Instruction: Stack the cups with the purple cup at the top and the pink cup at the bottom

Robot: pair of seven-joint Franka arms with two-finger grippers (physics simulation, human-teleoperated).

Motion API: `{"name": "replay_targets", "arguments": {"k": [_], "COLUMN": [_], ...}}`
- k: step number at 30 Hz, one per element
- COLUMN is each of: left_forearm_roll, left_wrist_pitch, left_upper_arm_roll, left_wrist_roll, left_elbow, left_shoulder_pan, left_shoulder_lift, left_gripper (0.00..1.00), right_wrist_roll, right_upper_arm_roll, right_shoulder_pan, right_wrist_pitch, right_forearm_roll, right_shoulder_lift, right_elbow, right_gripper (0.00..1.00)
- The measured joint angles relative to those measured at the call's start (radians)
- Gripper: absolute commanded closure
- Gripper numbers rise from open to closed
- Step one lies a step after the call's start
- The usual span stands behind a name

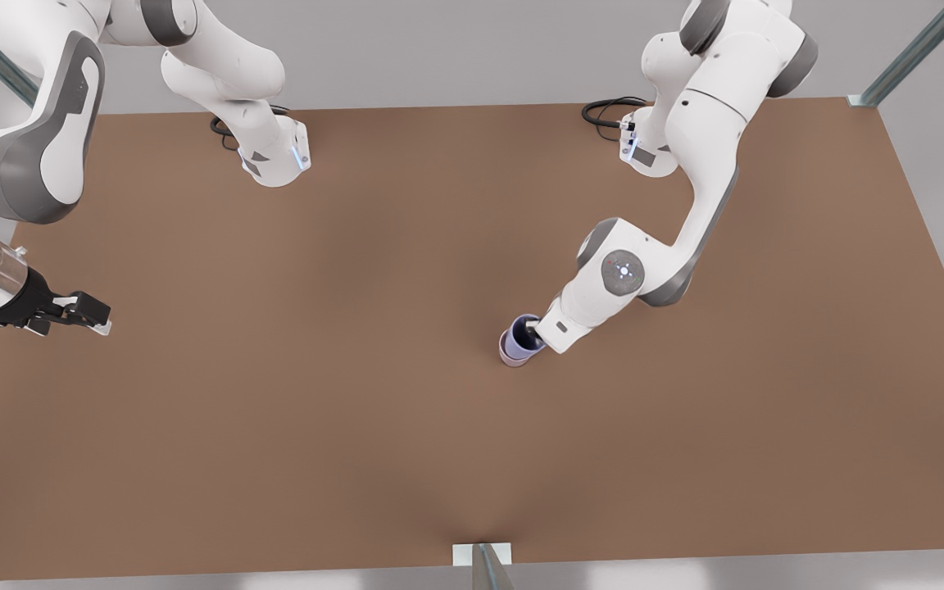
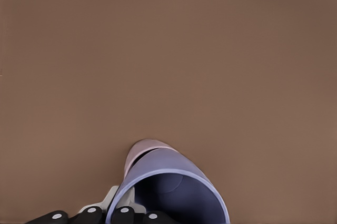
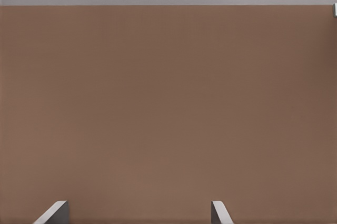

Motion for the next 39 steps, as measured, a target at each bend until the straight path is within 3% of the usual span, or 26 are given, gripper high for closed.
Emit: {"name": "replay_targets", "arguments": {"k": [33,35,39], "left_forearm_roll": [0.000,-0.001,-0.002], "left_wrist_pitch": [-0.025,-0.026,-0.026], "left_upper_arm_roll": [0.004,0.005,0.005], "left_wrist_roll": [-0.174,-0.177,-0.180], "left_elbow": [-0.011,-0.011,-0.011], "left_shoulder_pan": [-0.017,-0.016,-0.015], "left_shoulder_lift": [0.001,0.002,0.005], "left_gripper": [0.79,0.66,0.65], "right_wrist_roll": [-0.014,-0.015,-0.015], "right_upper_arm_roll": [0.000,0.000,0.000], "right_shoulder_pan": [0.000,0.000,0.000], "right_wrist_pitch": [0.001,0.001,0.001], "right_forearm_roll": [0.003,0.003,0.003], "right_shoulder_lift": [0.002,0.002,0.002], "right_elbow": [0.000,0.000,0.000], "right_gripper": [0.00,0.00,0.00]}}
